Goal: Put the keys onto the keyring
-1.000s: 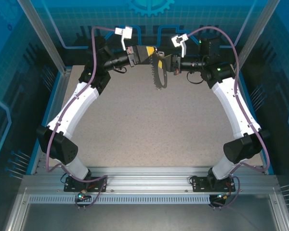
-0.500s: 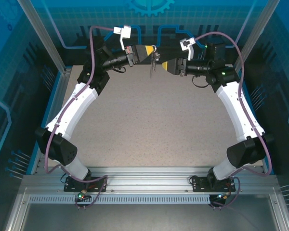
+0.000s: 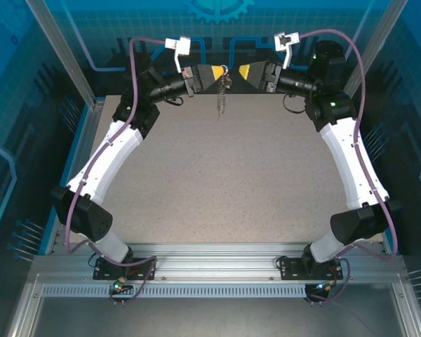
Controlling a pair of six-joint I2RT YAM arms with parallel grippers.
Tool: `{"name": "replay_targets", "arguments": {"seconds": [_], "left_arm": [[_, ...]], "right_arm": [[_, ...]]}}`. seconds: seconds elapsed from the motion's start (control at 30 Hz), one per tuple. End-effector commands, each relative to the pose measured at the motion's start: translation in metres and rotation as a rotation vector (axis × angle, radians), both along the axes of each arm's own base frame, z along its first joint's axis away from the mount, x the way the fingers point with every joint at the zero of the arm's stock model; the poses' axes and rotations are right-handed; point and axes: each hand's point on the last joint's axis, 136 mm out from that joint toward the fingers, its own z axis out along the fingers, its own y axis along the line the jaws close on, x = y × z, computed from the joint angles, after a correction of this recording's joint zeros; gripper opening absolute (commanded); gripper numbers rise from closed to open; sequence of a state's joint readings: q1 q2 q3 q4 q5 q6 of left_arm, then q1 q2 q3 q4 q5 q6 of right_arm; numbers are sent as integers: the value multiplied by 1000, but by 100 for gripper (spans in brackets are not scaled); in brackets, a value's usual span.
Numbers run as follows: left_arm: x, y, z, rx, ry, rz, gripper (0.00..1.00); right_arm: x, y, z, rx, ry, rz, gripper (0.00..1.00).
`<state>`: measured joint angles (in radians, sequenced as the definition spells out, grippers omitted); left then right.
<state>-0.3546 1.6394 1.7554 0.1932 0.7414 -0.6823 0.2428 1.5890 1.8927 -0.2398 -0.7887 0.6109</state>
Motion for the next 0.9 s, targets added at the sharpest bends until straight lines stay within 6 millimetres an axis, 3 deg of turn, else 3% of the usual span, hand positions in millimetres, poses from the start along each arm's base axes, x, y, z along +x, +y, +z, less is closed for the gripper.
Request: {"name": "replay_targets", "arguments": {"seconds": [0.0,0.23,0.5,0.87], "left_arm": [[-20,4,29,-34,-88,-23,0],[-22,5,31,-39,-93,-22,0],[-22,5,32,-47,-97,-23,0],[-22,6,31,-49,-100,-23,0]], "right_arm": [[-3,16,8,15,-18,56,42],[-2,34,-7,26,27,127,36],[-3,51,-25,32,73,178,1],[-9,66,-37,25,110,224,0]]}}
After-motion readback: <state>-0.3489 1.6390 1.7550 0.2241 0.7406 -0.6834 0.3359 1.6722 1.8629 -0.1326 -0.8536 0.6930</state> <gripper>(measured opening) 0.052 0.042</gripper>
